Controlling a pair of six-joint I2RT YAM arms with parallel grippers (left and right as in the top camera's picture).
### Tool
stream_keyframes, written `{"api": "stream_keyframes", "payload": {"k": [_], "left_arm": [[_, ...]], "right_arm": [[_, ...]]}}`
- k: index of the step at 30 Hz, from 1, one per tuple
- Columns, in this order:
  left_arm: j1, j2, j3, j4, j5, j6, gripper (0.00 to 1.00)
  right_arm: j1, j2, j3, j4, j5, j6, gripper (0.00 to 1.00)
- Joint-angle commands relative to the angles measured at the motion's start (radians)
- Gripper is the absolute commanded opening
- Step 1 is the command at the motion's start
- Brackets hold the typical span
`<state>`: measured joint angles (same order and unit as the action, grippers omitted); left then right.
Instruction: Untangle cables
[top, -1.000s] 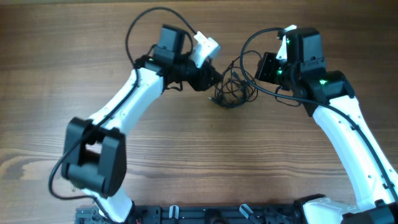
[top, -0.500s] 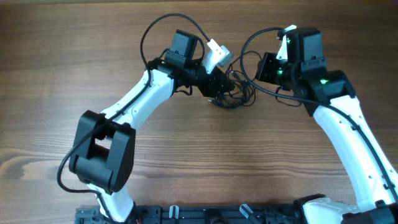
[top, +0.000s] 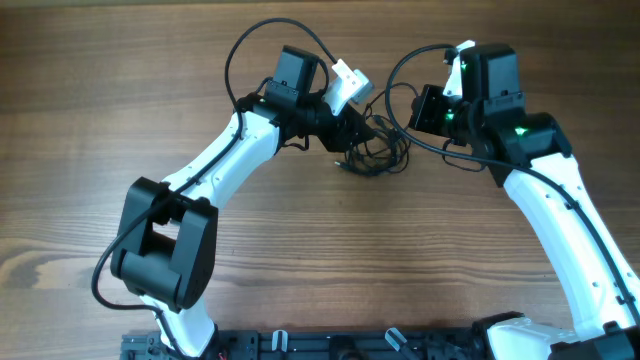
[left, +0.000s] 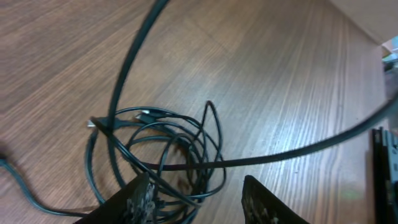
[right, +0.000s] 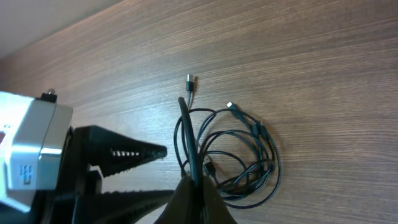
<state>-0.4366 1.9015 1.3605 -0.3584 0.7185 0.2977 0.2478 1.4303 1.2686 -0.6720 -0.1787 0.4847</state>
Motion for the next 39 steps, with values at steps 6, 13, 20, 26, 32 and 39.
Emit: {"api": "stream_keyframes", "payload": {"k": [6,13,20,26,32,39], "left_arm": [[-0.053,0.045,-0.006,0.011,-0.101,0.01,0.48],[-0.072,0.072,-0.006,0.018,-0.168,0.009,0.44],[-0.073,0.072,-0.006,0.018,-0.204,0.009,0.27],[-0.07,0.072,-0.006,0.027,-0.219,0.009,0.12],[-0.07,0.065,-0.006,0.022,-0.245,0.005,0.04],[-0.04,-0.016,-0.006,0.003,-0.25,0.005,0.04]], "right_arm": [[0.003,-0.015,0.03,0.014,-0.06,-0.002,0.04],[0.003,-0.015,0.03,0.014,-0.066,-0.003,0.04],[0.003,-0.015,0.03,0.015,-0.068,-0.003,0.04],[0.003,-0.015,0.03,0.014,-0.067,-0.003,0.04],[0.003,-0.015,0.03,0.012,-0.066,-0.003,0.04],[0.003,-0.015,0.03,-0.014,-0.009,-0.003,0.04]]}}
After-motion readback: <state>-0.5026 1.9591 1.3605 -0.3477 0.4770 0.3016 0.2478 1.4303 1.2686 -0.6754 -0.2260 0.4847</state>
